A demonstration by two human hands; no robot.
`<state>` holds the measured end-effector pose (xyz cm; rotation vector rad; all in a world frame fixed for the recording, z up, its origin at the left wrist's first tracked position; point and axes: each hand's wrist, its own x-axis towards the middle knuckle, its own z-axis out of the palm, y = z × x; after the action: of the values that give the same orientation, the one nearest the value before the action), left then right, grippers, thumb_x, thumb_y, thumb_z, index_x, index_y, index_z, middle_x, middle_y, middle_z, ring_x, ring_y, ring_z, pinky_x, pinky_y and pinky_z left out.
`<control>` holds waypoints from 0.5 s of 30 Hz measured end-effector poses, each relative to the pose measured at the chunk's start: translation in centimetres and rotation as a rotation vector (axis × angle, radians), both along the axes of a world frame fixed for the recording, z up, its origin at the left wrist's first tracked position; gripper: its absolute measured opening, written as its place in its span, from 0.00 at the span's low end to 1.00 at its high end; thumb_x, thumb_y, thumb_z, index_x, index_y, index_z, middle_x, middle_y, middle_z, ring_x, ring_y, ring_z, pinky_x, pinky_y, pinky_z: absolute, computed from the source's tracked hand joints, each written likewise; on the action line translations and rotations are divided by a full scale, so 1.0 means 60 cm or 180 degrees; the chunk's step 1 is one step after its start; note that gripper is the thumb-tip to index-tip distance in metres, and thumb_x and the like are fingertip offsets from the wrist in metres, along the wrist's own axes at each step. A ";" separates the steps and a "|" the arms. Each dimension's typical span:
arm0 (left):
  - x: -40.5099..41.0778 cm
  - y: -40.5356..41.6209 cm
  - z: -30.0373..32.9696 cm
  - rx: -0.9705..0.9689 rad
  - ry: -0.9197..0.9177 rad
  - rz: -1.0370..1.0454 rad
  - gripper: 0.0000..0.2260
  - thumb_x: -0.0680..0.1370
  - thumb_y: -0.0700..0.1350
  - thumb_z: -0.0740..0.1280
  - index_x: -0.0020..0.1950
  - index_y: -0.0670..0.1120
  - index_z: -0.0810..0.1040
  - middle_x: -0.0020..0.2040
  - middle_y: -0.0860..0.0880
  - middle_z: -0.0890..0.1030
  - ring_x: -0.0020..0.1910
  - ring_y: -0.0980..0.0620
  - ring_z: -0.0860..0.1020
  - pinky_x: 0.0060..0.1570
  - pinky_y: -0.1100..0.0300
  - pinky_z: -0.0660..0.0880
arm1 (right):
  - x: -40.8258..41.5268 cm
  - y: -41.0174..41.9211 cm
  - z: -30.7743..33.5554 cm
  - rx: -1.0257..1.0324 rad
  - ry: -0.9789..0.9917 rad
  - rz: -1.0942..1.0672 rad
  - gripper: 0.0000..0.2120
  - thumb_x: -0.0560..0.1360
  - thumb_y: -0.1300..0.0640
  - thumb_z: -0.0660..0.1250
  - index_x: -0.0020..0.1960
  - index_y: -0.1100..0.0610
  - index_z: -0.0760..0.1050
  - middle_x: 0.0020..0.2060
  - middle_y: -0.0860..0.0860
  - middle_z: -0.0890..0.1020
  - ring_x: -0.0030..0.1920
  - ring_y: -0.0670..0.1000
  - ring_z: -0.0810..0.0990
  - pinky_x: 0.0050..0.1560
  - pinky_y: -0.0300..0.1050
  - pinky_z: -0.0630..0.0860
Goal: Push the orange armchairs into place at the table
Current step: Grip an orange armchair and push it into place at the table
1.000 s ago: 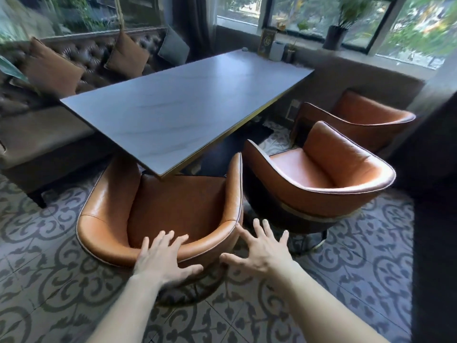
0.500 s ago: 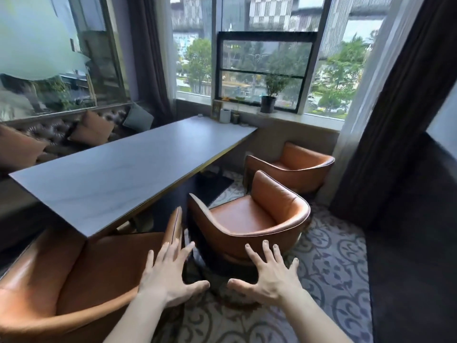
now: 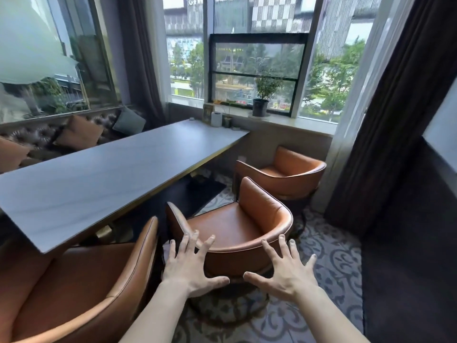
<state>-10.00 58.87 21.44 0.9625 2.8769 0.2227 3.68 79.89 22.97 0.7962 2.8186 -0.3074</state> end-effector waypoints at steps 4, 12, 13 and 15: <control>-0.062 0.097 -0.022 0.0015 -0.0098 0.0015 0.50 0.60 0.81 0.56 0.76 0.65 0.41 0.80 0.49 0.41 0.77 0.47 0.38 0.73 0.40 0.36 | -0.061 0.093 -0.014 0.0096 -0.0020 0.0046 0.56 0.56 0.12 0.45 0.78 0.34 0.38 0.81 0.50 0.38 0.79 0.56 0.34 0.70 0.79 0.37; -0.190 0.297 -0.067 0.0103 -0.0365 -0.0005 0.48 0.63 0.79 0.57 0.76 0.65 0.39 0.80 0.49 0.41 0.77 0.47 0.37 0.74 0.41 0.37 | -0.174 0.292 -0.029 0.0126 -0.0280 -0.0016 0.55 0.57 0.12 0.49 0.78 0.34 0.38 0.81 0.51 0.38 0.79 0.55 0.34 0.71 0.78 0.36; -0.201 0.316 -0.071 0.0084 -0.0394 -0.0004 0.48 0.63 0.79 0.57 0.76 0.65 0.39 0.80 0.49 0.41 0.77 0.47 0.37 0.74 0.41 0.37 | -0.186 0.315 -0.033 0.0122 -0.0325 -0.0006 0.55 0.57 0.12 0.49 0.78 0.34 0.37 0.81 0.51 0.38 0.79 0.55 0.34 0.71 0.78 0.37; -0.216 0.340 -0.079 0.0060 -0.0439 0.0001 0.49 0.62 0.79 0.56 0.76 0.65 0.38 0.80 0.49 0.41 0.77 0.48 0.36 0.74 0.41 0.37 | -0.206 0.345 -0.042 0.0117 -0.0412 0.0047 0.56 0.57 0.12 0.49 0.78 0.34 0.37 0.81 0.51 0.38 0.79 0.55 0.34 0.71 0.79 0.38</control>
<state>-22.94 79.25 16.68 0.9118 2.7546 0.3041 -8.66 100.58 20.44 0.7732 2.7148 -0.1950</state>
